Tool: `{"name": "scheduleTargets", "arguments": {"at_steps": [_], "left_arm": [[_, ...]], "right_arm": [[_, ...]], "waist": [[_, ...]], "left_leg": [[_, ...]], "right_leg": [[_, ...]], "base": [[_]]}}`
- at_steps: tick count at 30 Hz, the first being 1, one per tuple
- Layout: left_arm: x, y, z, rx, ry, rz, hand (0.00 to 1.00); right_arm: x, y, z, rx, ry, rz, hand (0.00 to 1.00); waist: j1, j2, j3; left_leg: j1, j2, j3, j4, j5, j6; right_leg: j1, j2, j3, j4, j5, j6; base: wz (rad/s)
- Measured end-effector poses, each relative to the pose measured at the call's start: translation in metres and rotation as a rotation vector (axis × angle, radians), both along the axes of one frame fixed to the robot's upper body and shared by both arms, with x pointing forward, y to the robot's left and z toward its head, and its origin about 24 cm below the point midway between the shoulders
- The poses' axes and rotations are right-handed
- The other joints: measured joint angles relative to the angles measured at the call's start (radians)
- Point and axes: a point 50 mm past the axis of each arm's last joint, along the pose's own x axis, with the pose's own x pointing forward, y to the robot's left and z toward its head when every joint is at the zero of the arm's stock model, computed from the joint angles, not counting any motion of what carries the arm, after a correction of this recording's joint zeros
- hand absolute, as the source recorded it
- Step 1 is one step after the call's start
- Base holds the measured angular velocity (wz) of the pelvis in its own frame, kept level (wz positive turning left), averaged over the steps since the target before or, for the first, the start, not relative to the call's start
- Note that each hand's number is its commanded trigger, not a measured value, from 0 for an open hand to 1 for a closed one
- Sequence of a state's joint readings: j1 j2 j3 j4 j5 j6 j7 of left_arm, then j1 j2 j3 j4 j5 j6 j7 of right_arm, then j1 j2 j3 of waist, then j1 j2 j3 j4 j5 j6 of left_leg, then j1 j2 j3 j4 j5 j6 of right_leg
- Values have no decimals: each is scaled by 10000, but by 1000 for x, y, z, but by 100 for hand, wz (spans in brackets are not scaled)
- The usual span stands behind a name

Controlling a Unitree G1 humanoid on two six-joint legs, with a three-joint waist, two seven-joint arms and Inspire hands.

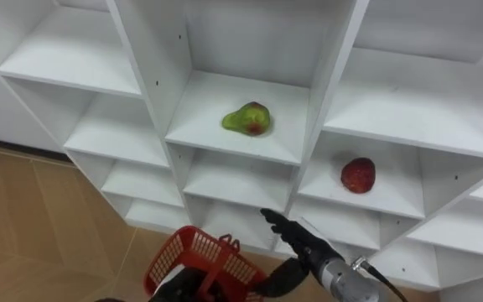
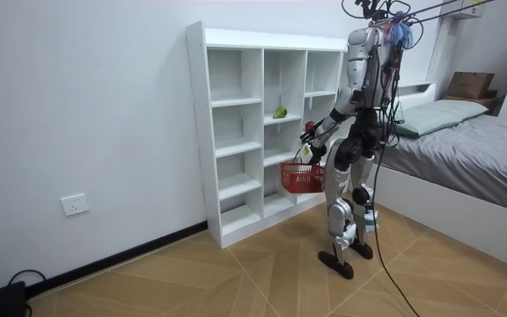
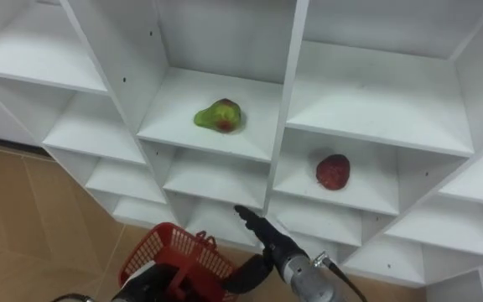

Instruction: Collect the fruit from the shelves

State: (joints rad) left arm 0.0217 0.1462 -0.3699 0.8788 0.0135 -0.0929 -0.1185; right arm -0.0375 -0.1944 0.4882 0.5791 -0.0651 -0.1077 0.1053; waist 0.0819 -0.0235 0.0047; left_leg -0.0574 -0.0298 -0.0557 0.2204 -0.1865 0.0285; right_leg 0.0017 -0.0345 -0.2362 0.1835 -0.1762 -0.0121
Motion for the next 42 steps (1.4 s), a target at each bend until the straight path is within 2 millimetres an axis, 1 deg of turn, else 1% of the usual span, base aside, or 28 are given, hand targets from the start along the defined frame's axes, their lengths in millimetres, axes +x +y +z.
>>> {"name": "scheduleTargets", "arguments": {"at_steps": [3, 4, 5, 6, 7, 10, 11, 15, 18, 19, 21, 23, 24, 25, 27, 30, 33, 36, 37, 40, 42], "left_arm": [[-4, 8, -1, -5, 73, 556, 100], [-5, 9, -2, -5, 106, 641, 100], [-8, 10, -2, 22, 161, 732, 100], [-10, 11, -3, 7, 214, 853, 100], [-12, 12, -4, -33, 255, 950, 100], [-17, 14, -5, -69, 357, 1344, 100], [-18, 15, -6, -33, 388, 1405, 100], [-19, 19, -6, 58, 401, 1510, 100], [-18, 23, -5, 155, 339, 1758, 100], [-19, 23, -5, 177, 333, 1783, 100], [-21, 24, -6, 236, 363, 1841, 100], [-20, 25, -6, 252, 338, 1964, 100], [-20, 26, -6, 257, 337, 1999, 100], [-21, 27, -6, 262, 343, 2071, 100], [-20, 28, -5, 230, 300, 2271, 100], [-20, 29, -5, 200, 295, 2323, 100], [-20, 28, -5, 64, 313, 2443, 100], [-20, 28, -6, 26, 345, 2480, 100], [-21, 29, -6, -31, 384, 2555, 100], [-25, 32, -8, -14, 549, 2689, 100], [-27, 34, -8, 2, 604, 2811, 100]], "right_arm": [[2, 7, 22, -10, -1194, 659, 0], [2, 9, 25, 49, -1350, 726, 0], [3, 13, 30, -30, -1678, 935, 0], [3, 16, 34, -88, -1929, 1109, 0], [4, 17, 36, -141, -2016, 1192, 0], [6, 19, 40, -107, -2236, 1281, 0], [7, 19, 42, -89, -2301, 1288, 0], [12, 21, 53, -323, -2928, 1657, 0], [19, 23, 72, -322, -3825, 1839, 0], [19, 23, 75, -310, -3925, 1811, 0], [21, 23, 79, -408, -4191, 1832, 0], [23, 24, 87, -535, -4593, 1871, 0], [24, 24, 88, -546, -4695, 1857, 0], [25, 25, 91, -543, -4862, 1844, 0], [26, 27, 100, -496, -5278, 1797, 0], [30, 28, 108, -507, -5783, 1705, 0], [33, 28, 113, -500, -6033, 1604, 0], [36, 28, 116, -568, -6184, 1577, 0], [37, 29, 117, -755, -6358, 1636, 0], [38, 29, 118, -1183, -6623, 1704, 0], [38, 29, 118, -1425, -6740, 1760, 0]], "waist": [[20, -28, 6], [19, -33, 9], [21, -58, 23], [28, -116, 56], [46, -146, 55], [82, -332, 27], [74, -371, 32], [62, -381, 46], [58, -383, 49], [62, -388, 54], [79, -416, 86], [104, -485, 139], [110, -498, 146], [135, -515, 138], [358, -512, 138], [491, -525, 131], [611, -549, 120], [635, -584, 116], [657, -606, 124], [682, -681, 97], [698, -747, 101]], "left_leg": [[152, 11, -1, -57, 8, -11], [185, 11, -1, -79, 9, -12], [239, 9, 1, -97, 8, -11], [328, 7, 13, -170, 10, -11], [335, 5, 12, -172, 11, -10], [367, 2, 13, -190, 10, -10], [422, 4, 13, -208, 10, -9], [599, 12, 27, -329, 8, -8], [716, 33, 89, -385, 8, -9], [733, 33, 102, -383, 8, -9], [830, 32, 127, -388, 6, -7], [864, 34, 130, -399, 5, -7], [870, 36, 141, -399, 5, -7], [883, 41, 167, -398, 5, -7], [972, 69, 286, -453, 4, -6], [1052, 80, 323, -499, 5, -7], [1077, 82, 323, -498, 6, -7], [1090, 81, 279, -498, 6, -7], [1090, 81, 271, -499, 6, -7], [1098, 86, 256, -497, 6, -7], [1111, 86, 237, -496, 6, -7]], "right_leg": [[70, 6, 5, 1, 0, -3], [97, 5, 5, -3, 0, -3], [145, 4, 6, -22, -1, -2], [206, 5, 26, -54, -3, 1], [231, 10, 36, -87, -3, 1], [278, 21, 61, -131, -1, 3], [328, 21, 63, -132, 1, 6], [483, 35, 110, -135, 3, 8], [560, 48, 147, -132, 3, 8], [571, 45, 146, -131, 3, 8], [649, 43, 144, -132, 3, 8], [674, 42, 145, -131, 3, 9], [674, 43, 150, -130, 4, 9], [675, 45, 210, -121, 4, 9], [675, 74, 395, -105, 6, 6], [696, 76, 398, -39, 6, 6], [695, 68, 396, 0, 6, 6], [707, 64, 395, 9, 5, 7], [705, 65, 397, 9, 5, 7], [710, 69, 397, 8, 5, 7], [729, 74, 398, 6, 5, 6]], "base": [[-3], [0], [0], [0], [0], [0], [0], [-2], [-5], [-4], [-3], [0], [-4], [-11], [-18], [-3], [0], [0], [0], [0], [0]]}}
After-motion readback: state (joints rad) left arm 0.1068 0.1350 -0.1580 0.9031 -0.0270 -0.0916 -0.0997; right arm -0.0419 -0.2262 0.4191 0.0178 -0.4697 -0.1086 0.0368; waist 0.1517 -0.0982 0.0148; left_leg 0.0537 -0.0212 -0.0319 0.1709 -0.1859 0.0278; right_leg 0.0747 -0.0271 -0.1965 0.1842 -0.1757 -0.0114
